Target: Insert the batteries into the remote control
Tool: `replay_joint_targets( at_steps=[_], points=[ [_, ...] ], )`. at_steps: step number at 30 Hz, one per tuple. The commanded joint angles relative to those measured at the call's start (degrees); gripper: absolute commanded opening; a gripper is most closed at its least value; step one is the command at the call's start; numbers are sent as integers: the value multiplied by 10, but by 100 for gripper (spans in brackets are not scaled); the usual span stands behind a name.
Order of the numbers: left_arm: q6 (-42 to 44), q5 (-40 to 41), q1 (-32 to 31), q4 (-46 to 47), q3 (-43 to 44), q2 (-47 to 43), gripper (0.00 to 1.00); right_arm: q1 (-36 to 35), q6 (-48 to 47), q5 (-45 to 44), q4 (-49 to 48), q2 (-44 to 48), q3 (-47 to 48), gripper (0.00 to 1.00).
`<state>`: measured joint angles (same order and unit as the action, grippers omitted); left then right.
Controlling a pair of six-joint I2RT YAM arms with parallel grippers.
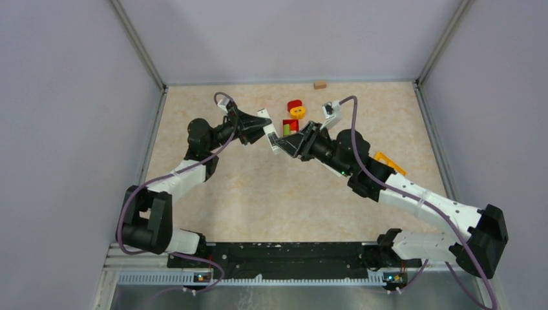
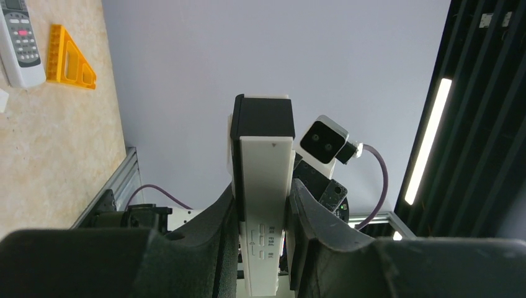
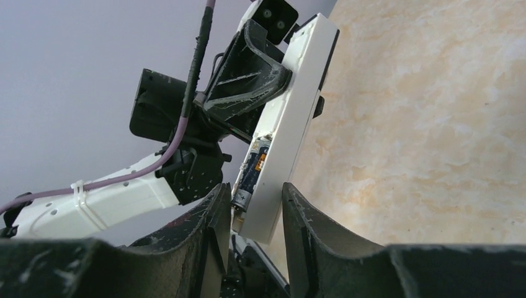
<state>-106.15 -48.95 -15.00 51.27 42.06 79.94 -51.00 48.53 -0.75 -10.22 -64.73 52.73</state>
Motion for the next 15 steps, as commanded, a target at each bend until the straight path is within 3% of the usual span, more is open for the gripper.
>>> replay_joint_targets(
  at_steps=[1,8,15],
  points=[
    [8,-18,-6,54,38,-41,0,-4,41,6,36,-14,8,34],
    [24,-20,-6,61,56,-56,0,2,58,24,66,-26,14,28],
    [52,-18,-6,54,63,-66,0,5,65,45,63,-44,18,29]
  ],
)
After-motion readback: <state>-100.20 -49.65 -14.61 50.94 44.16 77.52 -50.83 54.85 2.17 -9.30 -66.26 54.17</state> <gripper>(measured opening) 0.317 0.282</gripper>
